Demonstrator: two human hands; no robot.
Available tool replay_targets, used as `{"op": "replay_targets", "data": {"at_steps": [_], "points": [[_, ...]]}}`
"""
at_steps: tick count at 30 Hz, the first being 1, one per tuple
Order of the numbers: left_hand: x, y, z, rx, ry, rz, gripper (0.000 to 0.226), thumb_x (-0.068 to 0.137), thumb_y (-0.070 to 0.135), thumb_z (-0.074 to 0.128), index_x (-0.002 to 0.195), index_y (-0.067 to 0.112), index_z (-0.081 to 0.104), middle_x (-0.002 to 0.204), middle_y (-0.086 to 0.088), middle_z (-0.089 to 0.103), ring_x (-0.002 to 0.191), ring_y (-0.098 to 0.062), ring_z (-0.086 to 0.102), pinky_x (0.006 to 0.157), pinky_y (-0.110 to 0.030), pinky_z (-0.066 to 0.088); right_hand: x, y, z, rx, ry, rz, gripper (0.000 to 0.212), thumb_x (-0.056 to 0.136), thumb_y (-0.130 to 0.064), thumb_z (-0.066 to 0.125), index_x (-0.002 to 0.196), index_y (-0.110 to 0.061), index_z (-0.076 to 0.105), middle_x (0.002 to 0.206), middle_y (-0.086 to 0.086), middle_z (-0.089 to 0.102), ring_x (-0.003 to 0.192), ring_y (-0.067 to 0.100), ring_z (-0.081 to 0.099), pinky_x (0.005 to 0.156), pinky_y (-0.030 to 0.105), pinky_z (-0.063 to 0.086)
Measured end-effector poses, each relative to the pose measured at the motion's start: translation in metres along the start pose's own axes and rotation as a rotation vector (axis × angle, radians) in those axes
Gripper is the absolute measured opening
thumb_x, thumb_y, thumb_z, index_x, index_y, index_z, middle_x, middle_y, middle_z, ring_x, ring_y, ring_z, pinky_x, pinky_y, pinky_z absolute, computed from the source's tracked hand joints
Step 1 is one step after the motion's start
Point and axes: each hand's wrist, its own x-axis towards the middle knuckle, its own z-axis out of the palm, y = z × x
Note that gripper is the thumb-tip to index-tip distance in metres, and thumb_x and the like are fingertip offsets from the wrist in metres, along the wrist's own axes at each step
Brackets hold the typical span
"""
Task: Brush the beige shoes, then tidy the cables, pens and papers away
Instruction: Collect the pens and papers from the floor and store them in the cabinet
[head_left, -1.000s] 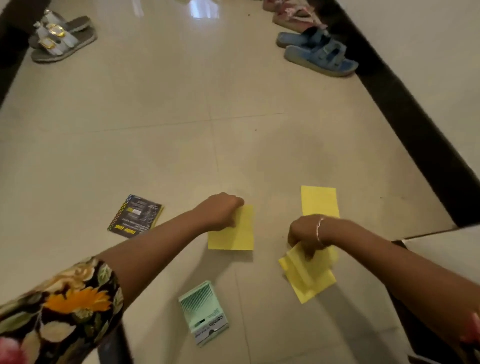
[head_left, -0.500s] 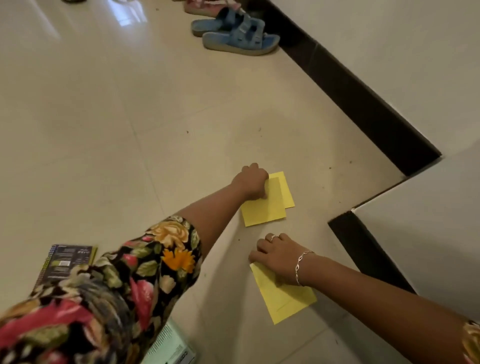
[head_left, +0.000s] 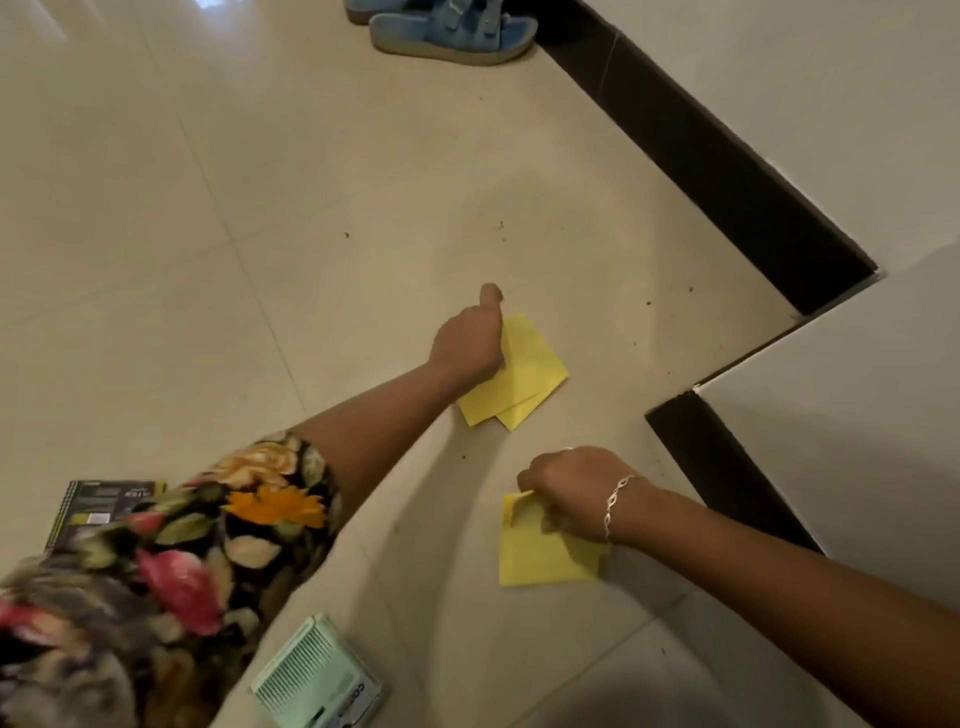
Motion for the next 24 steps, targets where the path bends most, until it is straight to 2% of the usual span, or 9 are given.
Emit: {"op": "replay_targets", "data": {"at_steps": [3, 6, 8, 10, 11, 16, 19, 22, 24], "points": [[-0.028, -0.012, -0.035, 0.297, 0.015, 0.046, 0.024, 0.083, 0.003, 0.055, 0.107, 0.007, 0.055, 0.098, -0.012, 0.061, 0.087, -0.030, 0.058, 0.059, -0.031, 0.035, -0.013, -0.009, -0.025, 0.007, 0.242, -0.032, 0.026, 0.083, -0.018, 0.060, 0.109, -0.020, 0.055, 0.102, 0.003, 0.063, 0.097, 0.026, 0.058, 0.072, 0.031, 0.046], [-0.063, -0.025, -0.046, 0.477, -0.025, 0.072, 0.021, 0.083, 0.002, 0.048, 0.101, 0.008, 0.058, 0.099, -0.010, 0.058, 0.088, -0.027, 0.055, 0.062, -0.030, 0.036, -0.010, -0.024, -0.032, -0.158, 0.387, -0.115, 0.036, 0.038, -0.007, 0.077, 0.067, -0.018, 0.061, 0.056, 0.001, 0.058, 0.050, 0.022, 0.057, 0.042, 0.022, 0.039], [-0.081, -0.037, -0.033, 0.484, -0.093, 0.084, 0.022, 0.086, 0.006, 0.047, 0.107, 0.008, 0.052, 0.108, -0.011, 0.057, 0.098, -0.030, 0.056, 0.067, -0.032, 0.036, -0.003, -0.035, -0.032, -0.220, 0.298, -0.108, 0.038, 0.049, -0.003, 0.071, 0.085, -0.012, 0.062, 0.070, 0.007, 0.062, 0.063, 0.027, 0.061, 0.053, 0.028, 0.044], [-0.094, -0.048, -0.019, 0.450, -0.140, 0.082, 0.023, 0.089, 0.008, 0.045, 0.111, 0.008, 0.047, 0.108, -0.014, 0.059, 0.097, -0.032, 0.057, 0.065, -0.034, 0.036, 0.007, -0.037, -0.024, -0.236, 0.245, -0.110, 0.042, 0.080, 0.002, 0.048, 0.121, -0.008, 0.044, 0.107, 0.014, 0.057, 0.096, 0.033, 0.056, 0.076, 0.037, 0.042], [-0.096, -0.052, -0.016, 0.438, -0.126, 0.090, 0.022, 0.089, 0.008, 0.044, 0.111, 0.009, 0.047, 0.106, -0.014, 0.060, 0.094, -0.033, 0.058, 0.063, -0.034, 0.035, 0.010, -0.035, -0.022, -0.223, 0.239, -0.097, 0.045, 0.085, 0.003, 0.039, 0.128, -0.008, 0.035, 0.115, 0.014, 0.053, 0.103, 0.033, 0.053, 0.080, 0.038, 0.040], [-0.103, -0.070, -0.037, 0.333, -0.042, 0.002, 0.019, 0.082, 0.006, 0.051, 0.099, 0.013, 0.057, 0.099, -0.010, 0.062, 0.093, -0.030, 0.058, 0.062, -0.030, 0.034, 0.015, -0.040, -0.026, -0.130, 0.285, -0.066, 0.053, 0.085, 0.003, 0.038, 0.133, -0.017, 0.030, 0.118, 0.008, 0.052, 0.106, 0.030, 0.052, 0.068, 0.032, 0.030], [-0.117, -0.092, -0.032, 0.245, -0.085, -0.084, 0.020, 0.082, 0.010, 0.053, 0.101, 0.012, 0.057, 0.101, -0.010, 0.062, 0.095, -0.030, 0.058, 0.062, -0.030, 0.035, 0.021, -0.045, -0.028, -0.120, 0.216, -0.061, 0.054, 0.083, 0.002, 0.039, 0.133, -0.018, 0.029, 0.120, 0.007, 0.053, 0.106, 0.029, 0.054, 0.067, 0.031, 0.032], [-0.133, -0.115, -0.039, 0.012, -0.068, -0.204, 0.027, 0.080, 0.015, 0.060, 0.107, 0.013, 0.060, 0.102, -0.010, 0.064, 0.097, -0.030, 0.059, 0.066, -0.030, 0.041, 0.028, -0.057, -0.045, -0.055, 0.155, -0.042, 0.047, 0.085, -0.001, 0.039, 0.128, -0.019, 0.036, 0.118, 0.007, 0.056, 0.106, 0.029, 0.054, 0.068, 0.030, 0.033], [-0.145, -0.134, -0.058, -0.204, -0.010, -0.299, 0.030, 0.078, 0.014, 0.064, 0.108, 0.010, 0.061, 0.103, -0.013, 0.064, 0.097, -0.031, 0.059, 0.071, -0.032, 0.044, 0.029, -0.080, -0.059, 0.016, 0.132, -0.149, 0.037, 0.088, -0.006, 0.040, 0.123, -0.018, 0.044, 0.116, 0.007, 0.059, 0.106, 0.030, 0.054, 0.071, 0.030, 0.036]]}}
